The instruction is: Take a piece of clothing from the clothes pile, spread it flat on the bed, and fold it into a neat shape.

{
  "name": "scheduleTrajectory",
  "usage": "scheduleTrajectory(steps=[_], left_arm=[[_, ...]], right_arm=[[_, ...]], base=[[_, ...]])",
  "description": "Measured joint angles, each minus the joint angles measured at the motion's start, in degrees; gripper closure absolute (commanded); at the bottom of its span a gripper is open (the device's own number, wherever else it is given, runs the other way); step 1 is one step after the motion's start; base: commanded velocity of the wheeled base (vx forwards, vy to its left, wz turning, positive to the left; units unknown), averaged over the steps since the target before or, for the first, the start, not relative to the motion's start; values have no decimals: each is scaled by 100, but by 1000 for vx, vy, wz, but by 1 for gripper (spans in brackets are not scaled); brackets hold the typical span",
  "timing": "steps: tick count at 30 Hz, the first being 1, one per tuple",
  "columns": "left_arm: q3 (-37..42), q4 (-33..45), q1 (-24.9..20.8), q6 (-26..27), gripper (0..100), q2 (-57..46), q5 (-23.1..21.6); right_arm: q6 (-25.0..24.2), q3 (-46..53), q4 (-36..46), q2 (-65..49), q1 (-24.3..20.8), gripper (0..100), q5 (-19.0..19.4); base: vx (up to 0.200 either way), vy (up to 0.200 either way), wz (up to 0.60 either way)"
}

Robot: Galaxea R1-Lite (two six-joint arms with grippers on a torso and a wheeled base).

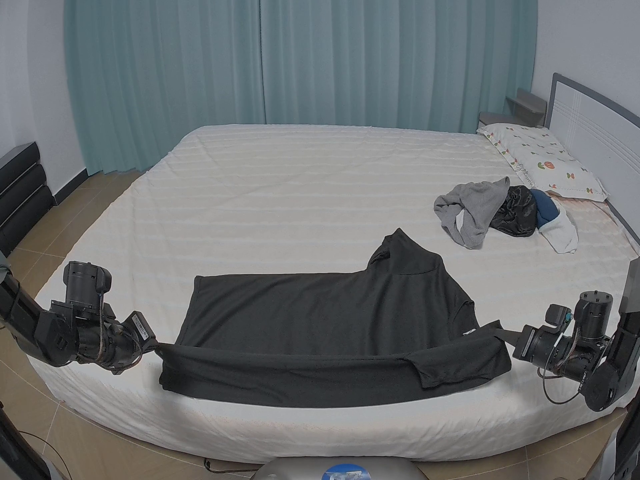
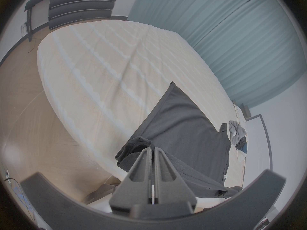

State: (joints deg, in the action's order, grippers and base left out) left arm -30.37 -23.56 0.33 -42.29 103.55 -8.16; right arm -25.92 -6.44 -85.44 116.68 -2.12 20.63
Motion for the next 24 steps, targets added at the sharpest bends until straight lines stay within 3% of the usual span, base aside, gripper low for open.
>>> scheduleTrajectory(steps=[16, 24], left_arm=[[-89, 1308, -15, 824, 100, -532, 1], [-172, 1911, -30, 1147, 100, -685, 6]], right_arm=[[1125, 514, 22, -336, 20, 100, -308], [1279, 542, 84, -352, 74, 100, -341]], base=[[0, 0, 0], [0, 0, 0]])
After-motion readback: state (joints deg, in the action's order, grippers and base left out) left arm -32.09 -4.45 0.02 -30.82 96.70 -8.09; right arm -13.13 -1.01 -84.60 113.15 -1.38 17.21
